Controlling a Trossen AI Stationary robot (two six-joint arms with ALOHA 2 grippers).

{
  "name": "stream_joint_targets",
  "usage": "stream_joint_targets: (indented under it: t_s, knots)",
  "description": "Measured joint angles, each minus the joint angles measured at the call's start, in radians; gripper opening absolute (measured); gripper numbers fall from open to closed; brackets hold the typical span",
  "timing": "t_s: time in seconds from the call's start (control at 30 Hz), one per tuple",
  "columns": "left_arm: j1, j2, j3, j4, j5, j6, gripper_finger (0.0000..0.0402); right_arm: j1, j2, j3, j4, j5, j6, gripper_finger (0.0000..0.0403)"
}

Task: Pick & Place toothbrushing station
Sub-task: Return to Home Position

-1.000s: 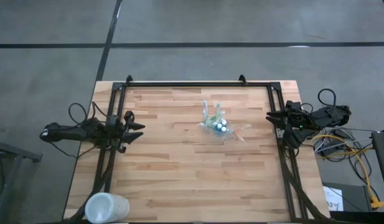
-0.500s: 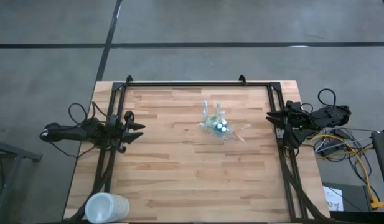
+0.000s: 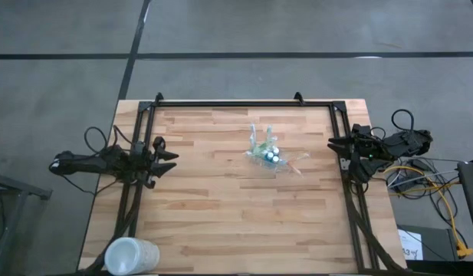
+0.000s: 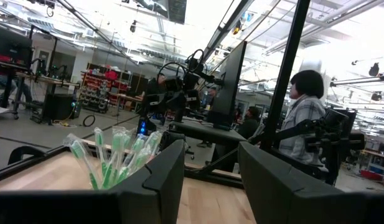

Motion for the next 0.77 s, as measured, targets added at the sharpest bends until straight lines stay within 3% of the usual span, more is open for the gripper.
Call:
stream_joint_targets:
  t_s: [0.77]
  knots:
    - [0.0,0.0,0.0,0.0,0.0,0.0,0.0156,0.0,0.0,0.0,0.0,0.0,0.0,0.0114]
